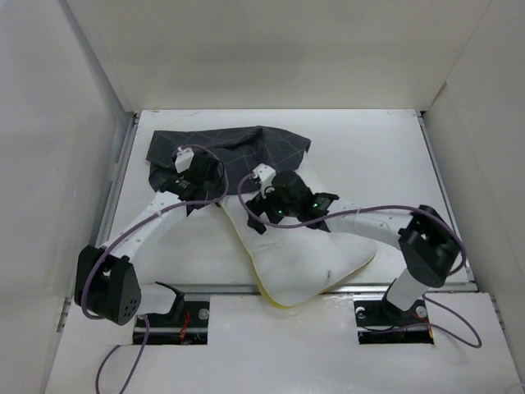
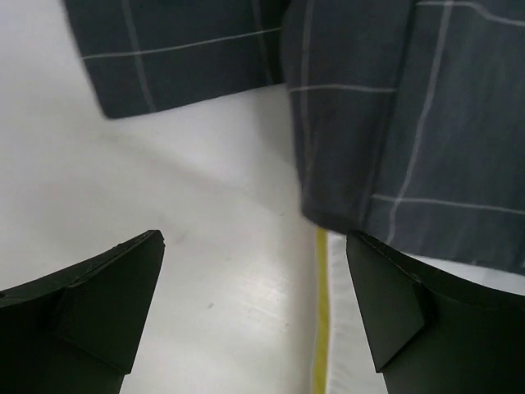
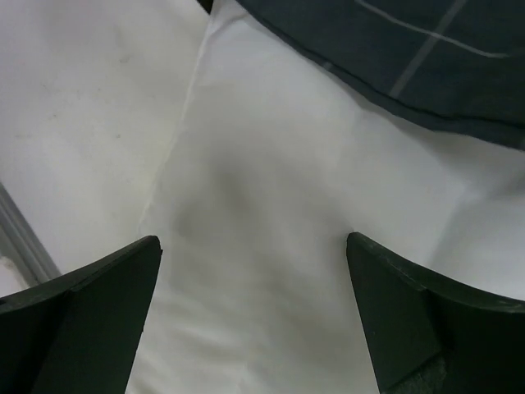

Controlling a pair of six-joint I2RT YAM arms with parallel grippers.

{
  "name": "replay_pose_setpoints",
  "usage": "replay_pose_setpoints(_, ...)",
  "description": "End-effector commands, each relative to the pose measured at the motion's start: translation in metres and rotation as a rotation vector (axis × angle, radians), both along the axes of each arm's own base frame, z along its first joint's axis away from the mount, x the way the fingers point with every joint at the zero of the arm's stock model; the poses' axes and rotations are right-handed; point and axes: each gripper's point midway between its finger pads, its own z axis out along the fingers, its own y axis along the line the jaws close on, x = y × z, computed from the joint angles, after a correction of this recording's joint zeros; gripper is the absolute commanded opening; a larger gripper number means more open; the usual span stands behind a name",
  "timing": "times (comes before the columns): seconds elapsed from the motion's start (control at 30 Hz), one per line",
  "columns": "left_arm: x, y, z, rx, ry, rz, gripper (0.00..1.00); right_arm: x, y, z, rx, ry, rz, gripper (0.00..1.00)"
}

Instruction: Put the pillow into the pillowcase

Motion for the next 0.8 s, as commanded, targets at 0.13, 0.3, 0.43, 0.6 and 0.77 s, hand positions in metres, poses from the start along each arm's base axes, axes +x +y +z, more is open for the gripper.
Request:
replay_pose_setpoints(0.13,0.035,-0.036,-0.013,-0.085,-0.075,-0.137,0.87,0.027,0.030,-0.015,-0.122,-0.082,-0.046,1.00)
replay_pose_setpoints(0.3,0.027,-0.037,-0.022,-0.115,-0.095,-0.154,0.86,0.052,0.038,-0.029,-0.120,-0.066,-0.187,0.98)
replay_pose_setpoints(0.43,0.030,-0.032,-0.040,-0.077,-0.070,-0.132,0.74,0.058,0.023,-0.052,-0.163,-0.043,-0.296,0.77)
replay_pose_setpoints(0.6,0.041,-0.033,-0.057,-0.090,0.004,-0.116,0.48,0.063,0.011,-0.064,-0.182,-0.053,-0.377,0.00)
replay_pose_setpoints(0.77,0.040,-0.037,-0.024,-0.126,-0.113,-0.176,0.60,0.063,0.007,-0.032,-0.108,-0.096,-0.392,0.00)
